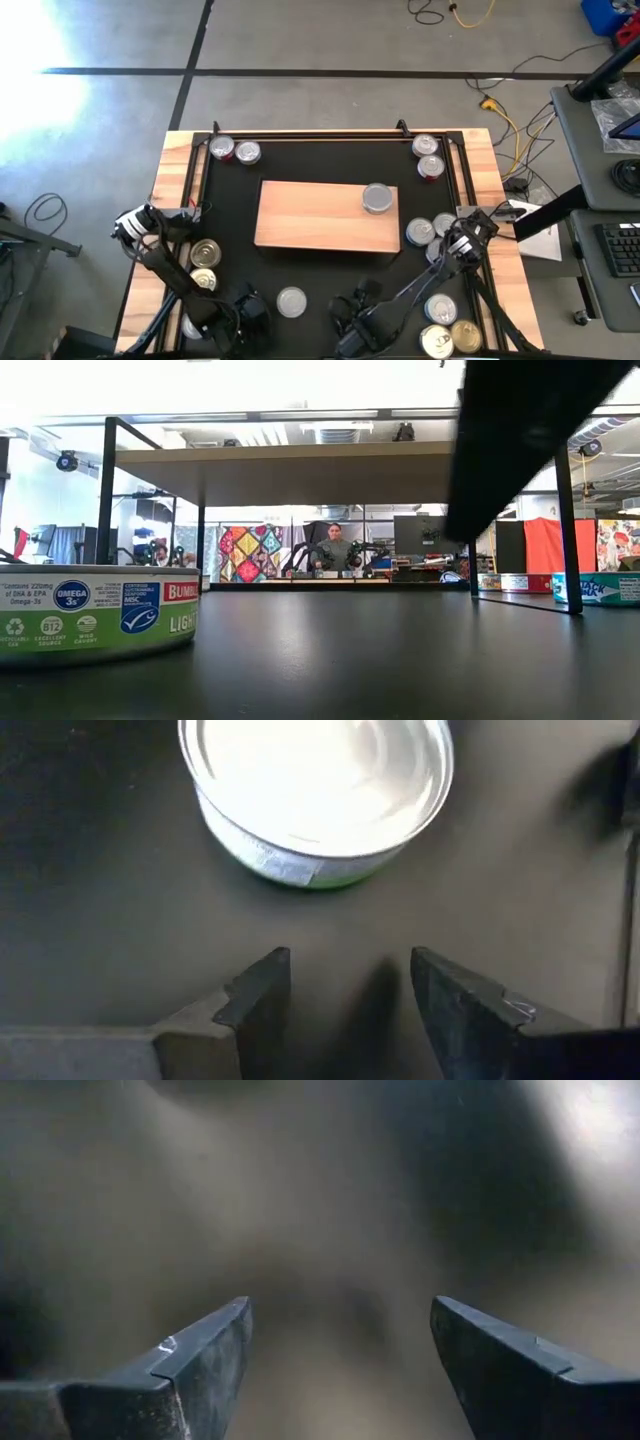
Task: Stack canned seafood by type on shelf
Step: Stack the green white tuna can on top of the green white tuna can on the shelf
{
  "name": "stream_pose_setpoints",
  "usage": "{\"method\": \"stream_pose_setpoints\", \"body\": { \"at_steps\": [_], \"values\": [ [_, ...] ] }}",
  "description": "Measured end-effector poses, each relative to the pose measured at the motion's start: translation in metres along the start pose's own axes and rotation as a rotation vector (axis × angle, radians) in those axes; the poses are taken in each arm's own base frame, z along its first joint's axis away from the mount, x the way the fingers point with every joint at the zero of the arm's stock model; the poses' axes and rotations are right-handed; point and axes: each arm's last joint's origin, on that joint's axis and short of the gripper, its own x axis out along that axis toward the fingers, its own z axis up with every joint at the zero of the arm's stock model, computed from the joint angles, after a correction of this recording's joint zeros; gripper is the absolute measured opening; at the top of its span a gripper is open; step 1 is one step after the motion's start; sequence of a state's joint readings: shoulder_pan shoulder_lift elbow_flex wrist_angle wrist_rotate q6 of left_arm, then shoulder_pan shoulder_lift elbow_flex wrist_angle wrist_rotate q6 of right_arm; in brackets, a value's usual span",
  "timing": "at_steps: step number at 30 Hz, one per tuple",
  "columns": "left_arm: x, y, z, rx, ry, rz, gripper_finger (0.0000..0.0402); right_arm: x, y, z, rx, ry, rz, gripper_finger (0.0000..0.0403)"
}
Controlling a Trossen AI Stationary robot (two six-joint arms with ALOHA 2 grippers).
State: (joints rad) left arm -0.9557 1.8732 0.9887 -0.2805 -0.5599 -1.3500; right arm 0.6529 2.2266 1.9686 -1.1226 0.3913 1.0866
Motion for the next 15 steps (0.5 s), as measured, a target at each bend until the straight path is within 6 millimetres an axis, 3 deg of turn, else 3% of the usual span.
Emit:
{"method": "stream_pose_setpoints", "body": {
  "at_steps": [8,15],
  "values": [
    [0.007,0.003,0.005,-0.099,-0.121,0.041,0.0192,0.001,0.009,0.001,0.045,-0.061,0.066,0.0292],
    [0.022,0.013,0.019,-0.12,-0.172,0.115,0.0192,0.002,0.004,0.012,0.113,-0.301,-0.047,0.027]
  ]
}}
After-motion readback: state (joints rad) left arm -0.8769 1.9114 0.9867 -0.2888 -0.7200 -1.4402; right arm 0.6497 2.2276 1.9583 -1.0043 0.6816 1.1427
